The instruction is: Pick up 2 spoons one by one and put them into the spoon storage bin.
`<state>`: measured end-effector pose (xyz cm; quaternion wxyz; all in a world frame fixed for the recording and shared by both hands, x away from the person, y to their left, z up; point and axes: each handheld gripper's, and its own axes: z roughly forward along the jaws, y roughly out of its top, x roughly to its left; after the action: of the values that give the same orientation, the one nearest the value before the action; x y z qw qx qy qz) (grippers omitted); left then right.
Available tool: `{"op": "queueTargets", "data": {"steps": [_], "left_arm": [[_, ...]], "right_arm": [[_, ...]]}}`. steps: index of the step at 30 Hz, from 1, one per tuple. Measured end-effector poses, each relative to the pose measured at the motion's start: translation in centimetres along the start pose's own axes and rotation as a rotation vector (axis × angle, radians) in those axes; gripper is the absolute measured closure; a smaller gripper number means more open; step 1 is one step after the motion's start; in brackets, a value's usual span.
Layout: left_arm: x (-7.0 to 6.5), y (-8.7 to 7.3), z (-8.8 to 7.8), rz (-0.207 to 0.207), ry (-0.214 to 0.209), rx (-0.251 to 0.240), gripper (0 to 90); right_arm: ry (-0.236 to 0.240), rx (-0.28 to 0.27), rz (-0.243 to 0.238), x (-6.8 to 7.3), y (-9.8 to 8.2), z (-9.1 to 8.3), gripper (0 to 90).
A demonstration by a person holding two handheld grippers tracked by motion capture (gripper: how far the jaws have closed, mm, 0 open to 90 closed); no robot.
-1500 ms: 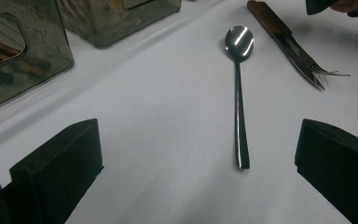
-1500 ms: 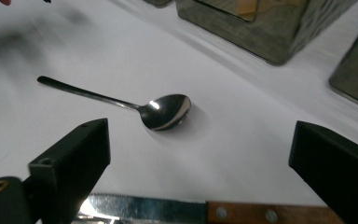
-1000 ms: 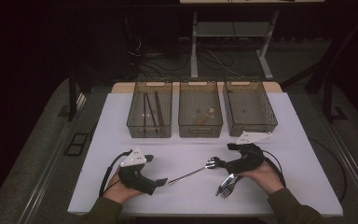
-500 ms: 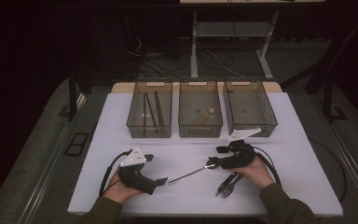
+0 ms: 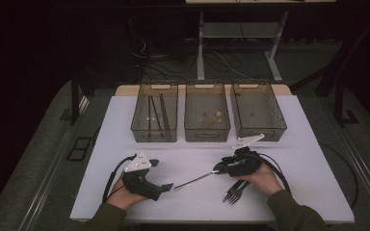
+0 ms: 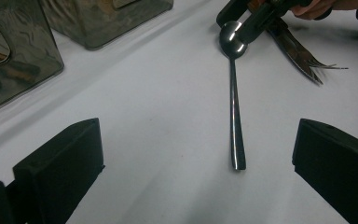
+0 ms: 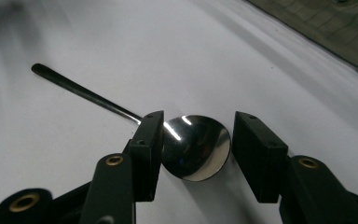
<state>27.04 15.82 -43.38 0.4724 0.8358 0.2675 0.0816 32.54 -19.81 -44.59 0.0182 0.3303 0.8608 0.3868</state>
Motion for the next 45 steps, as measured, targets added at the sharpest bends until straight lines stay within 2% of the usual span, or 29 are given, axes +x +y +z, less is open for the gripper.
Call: {"op": "queueTargets", "data": {"steps": [3,6,11,14,22,27,29,39,45], "left_arm": [[0.0,0.0,0.0,0.003,-0.003,0.005,0.7],[0.0,0.0,0.0,0.003,-0.004,0.006,0.7],[0.0,0.0,0.0,0.004,-0.003,0.006,0.7],[-0.1,0.0,0.0,0.004,-0.003,0.007,0.7],[-0.1,0.0,0.1,0.005,-0.004,0.009,0.7],[-0.1,0.0,0.1,0.010,-0.003,0.012,0.7],[-0.2,0.0,0.1,0.011,-0.003,0.012,0.7],[-0.2,0.0,0.1,0.014,-0.004,0.012,0.7],[-0.2,0.0,0.1,0.015,-0.004,0.012,0.7]], "right_arm": [[-0.004,0.021,-0.017,0.0,-0.2,0.2,55.7],[-0.010,0.018,-0.035,0.2,-0.3,0.2,57.1],[-0.031,0.025,-0.065,0.4,-0.4,0.2,65.0],[-0.027,0.028,-0.074,0.4,-0.5,0.1,68.5],[0.041,0.030,-0.080,-0.2,-0.8,-0.7,81.3],[0.078,0.058,-0.112,-0.3,-1.1,-1.1,86.7],[0.075,0.062,-0.130,-0.2,-1.2,-1.1,86.9],[0.072,0.062,-0.129,-0.1,-1.1,-1.1,86.9],[0.045,0.050,-0.118,0.1,-1.0,-1.3,86.9]]}}
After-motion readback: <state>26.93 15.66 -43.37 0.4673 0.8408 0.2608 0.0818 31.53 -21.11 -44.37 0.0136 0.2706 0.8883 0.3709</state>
